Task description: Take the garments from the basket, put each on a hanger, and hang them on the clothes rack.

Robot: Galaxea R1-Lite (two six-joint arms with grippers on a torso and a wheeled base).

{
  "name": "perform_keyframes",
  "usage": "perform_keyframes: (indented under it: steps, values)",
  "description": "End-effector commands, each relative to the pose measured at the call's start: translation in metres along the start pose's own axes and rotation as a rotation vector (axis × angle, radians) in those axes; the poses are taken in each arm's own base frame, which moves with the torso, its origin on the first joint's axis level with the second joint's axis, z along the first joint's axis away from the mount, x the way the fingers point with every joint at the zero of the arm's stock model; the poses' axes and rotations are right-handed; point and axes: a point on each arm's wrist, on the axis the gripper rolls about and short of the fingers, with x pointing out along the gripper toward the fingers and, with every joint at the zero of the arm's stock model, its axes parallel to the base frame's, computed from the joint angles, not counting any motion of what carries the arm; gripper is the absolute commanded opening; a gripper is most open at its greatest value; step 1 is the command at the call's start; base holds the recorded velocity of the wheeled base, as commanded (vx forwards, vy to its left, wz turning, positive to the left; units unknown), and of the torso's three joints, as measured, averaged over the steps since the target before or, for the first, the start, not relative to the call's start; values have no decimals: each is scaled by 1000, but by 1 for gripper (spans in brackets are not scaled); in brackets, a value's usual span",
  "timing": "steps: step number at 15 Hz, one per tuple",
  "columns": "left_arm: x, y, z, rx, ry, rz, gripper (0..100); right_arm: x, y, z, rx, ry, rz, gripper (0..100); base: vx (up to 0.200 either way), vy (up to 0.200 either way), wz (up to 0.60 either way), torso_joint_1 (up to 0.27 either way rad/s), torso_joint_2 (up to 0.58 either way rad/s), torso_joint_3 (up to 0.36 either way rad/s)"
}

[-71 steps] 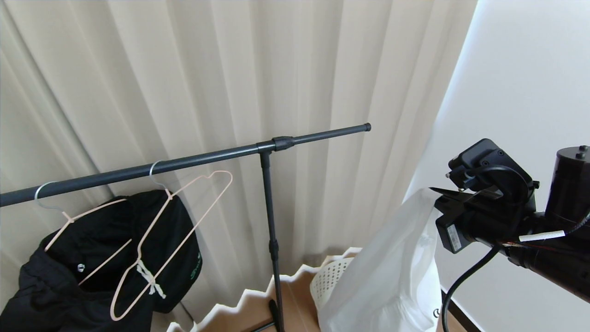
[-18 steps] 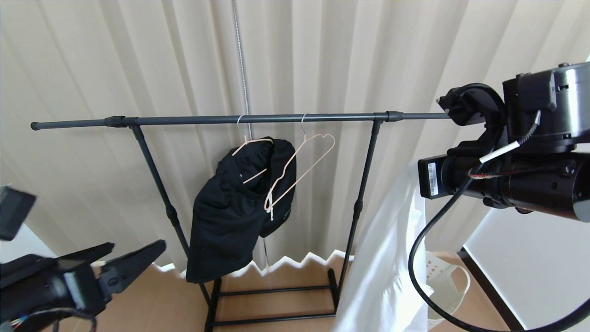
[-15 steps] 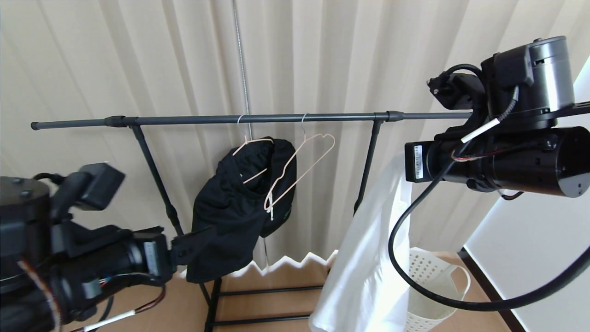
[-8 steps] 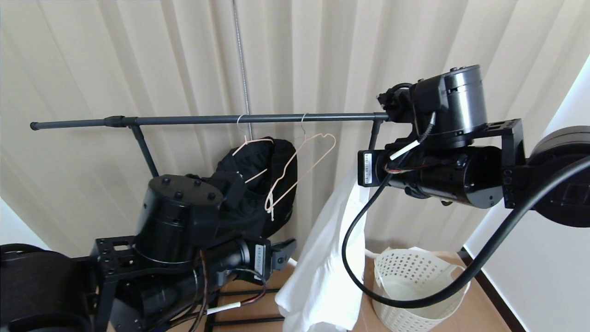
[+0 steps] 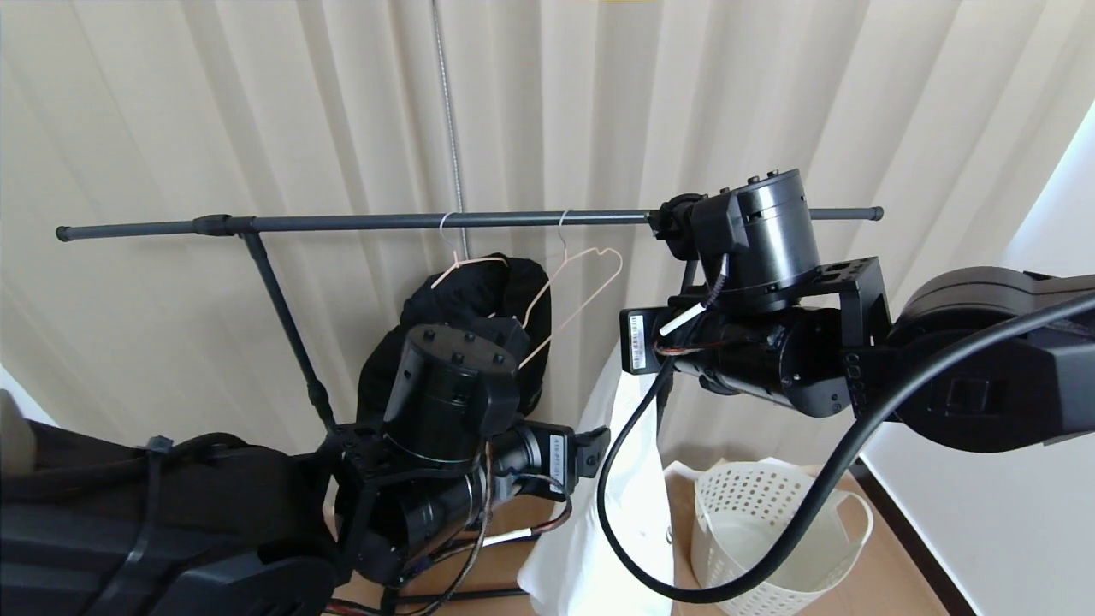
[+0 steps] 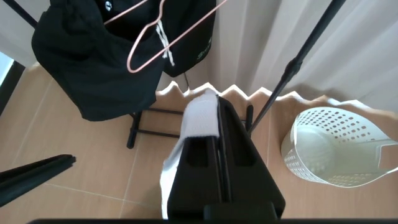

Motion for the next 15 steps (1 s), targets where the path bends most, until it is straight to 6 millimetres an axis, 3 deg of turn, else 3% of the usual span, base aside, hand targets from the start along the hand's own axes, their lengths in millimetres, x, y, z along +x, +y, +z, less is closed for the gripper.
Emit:
perform_keyframes:
  steps: [1,7,12,15]
  values:
    - [16,-6,-5,-14,17,0,100,-1,3,-1,-4,2,6,0,0,0,0,0,0,0]
    - [43,-18,-7,-16,17,18,100,-6,3,-1,-4,-13,-15,0,0,0,0,0,0,0]
    - [61,4,-10,-24,-25,231,100,-24,-6,2,-4,-26,-8,0,0,0,0,0,0,0]
    - [62,12,-9,-32,-22,256,100,-31,-8,3,-4,-35,-4,0,0,0,0,0,0,0]
